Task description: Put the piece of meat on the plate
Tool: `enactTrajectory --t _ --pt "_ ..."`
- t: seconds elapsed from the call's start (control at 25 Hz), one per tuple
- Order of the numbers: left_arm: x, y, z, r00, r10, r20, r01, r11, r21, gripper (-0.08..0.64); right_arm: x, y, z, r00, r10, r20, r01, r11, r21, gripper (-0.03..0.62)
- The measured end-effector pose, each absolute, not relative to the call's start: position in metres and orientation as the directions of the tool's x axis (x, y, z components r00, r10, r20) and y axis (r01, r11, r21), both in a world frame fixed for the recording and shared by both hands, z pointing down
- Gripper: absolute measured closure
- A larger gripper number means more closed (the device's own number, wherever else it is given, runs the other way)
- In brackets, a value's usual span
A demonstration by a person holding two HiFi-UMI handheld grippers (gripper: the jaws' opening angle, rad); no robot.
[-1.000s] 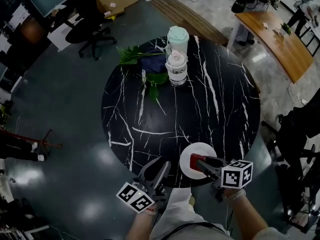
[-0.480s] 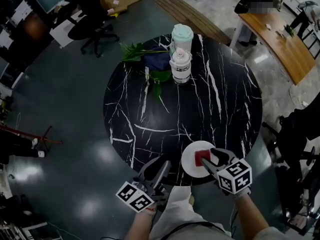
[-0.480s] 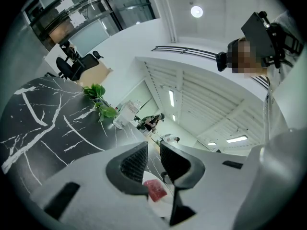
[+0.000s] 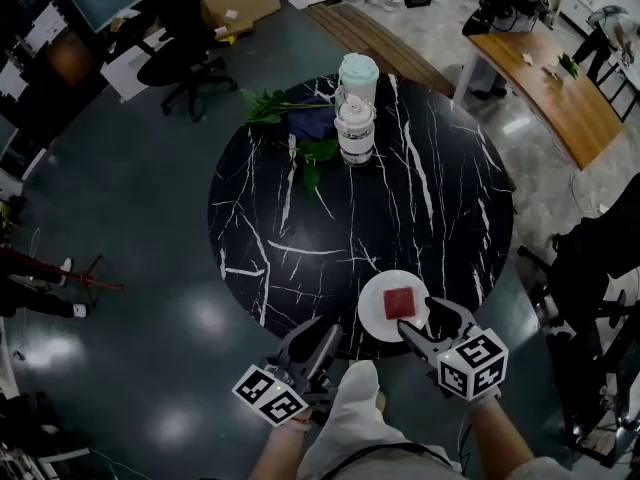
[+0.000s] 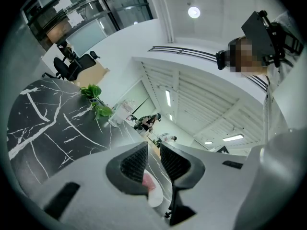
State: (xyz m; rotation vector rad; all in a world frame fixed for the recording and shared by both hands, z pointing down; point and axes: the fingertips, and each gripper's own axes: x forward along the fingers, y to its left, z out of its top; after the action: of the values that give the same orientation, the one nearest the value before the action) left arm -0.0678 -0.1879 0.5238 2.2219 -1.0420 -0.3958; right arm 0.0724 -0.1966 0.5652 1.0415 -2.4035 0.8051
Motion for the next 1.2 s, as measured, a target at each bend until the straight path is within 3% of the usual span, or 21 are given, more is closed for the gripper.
enactTrajectory --t 0.16,0.32,0.36,0.48,0.6,1.2 --pt "-0.058 -0.172 0.513 0.658 -0.753 -0.017 -0.565 -0.508 0.650 0.474 0.062 -0.177 0.529 -0.732 -0.544 0.410 -0.681 0.569 -0.461 0.334" --pt "-0.050 -0.153 0.495 0.666 -0.745 -0.038 -0.580 -0.549 0.601 0.474 0.059 -0.152 0.505 -0.763 -0.552 0.336 -0.645 0.617 -0.452 0.338" --pt "-0.047 -0.147 0.491 0.671 -0.741 -0.042 -0.582 -0.560 0.590 0.487 0.058 -0.145 0.499 -0.766 -0.553 0.329 -0.643 0.634 -0.430 0.356" --pt "-0.041 -0.130 0.479 0.689 -0.722 -0.054 -0.575 -0.591 0.566 0.542 0.059 -0.127 0.482 -0.761 -0.568 0.312 -0.648 0.657 -0.385 0.519" --pt "-0.034 -0.111 0.469 0.709 -0.703 -0.061 -0.565 -0.618 0.546 0.551 0.063 -0.110 0.471 -0.755 -0.585 0.296 -0.655 0.657 -0.373 0.552" --pt "-0.028 -0.064 0.417 0.709 -0.698 -0.100 -0.585 -0.661 0.469 0.551 0.066 -0.061 0.423 -0.766 -0.602 0.225 -0.642 0.697 -0.319 0.581"
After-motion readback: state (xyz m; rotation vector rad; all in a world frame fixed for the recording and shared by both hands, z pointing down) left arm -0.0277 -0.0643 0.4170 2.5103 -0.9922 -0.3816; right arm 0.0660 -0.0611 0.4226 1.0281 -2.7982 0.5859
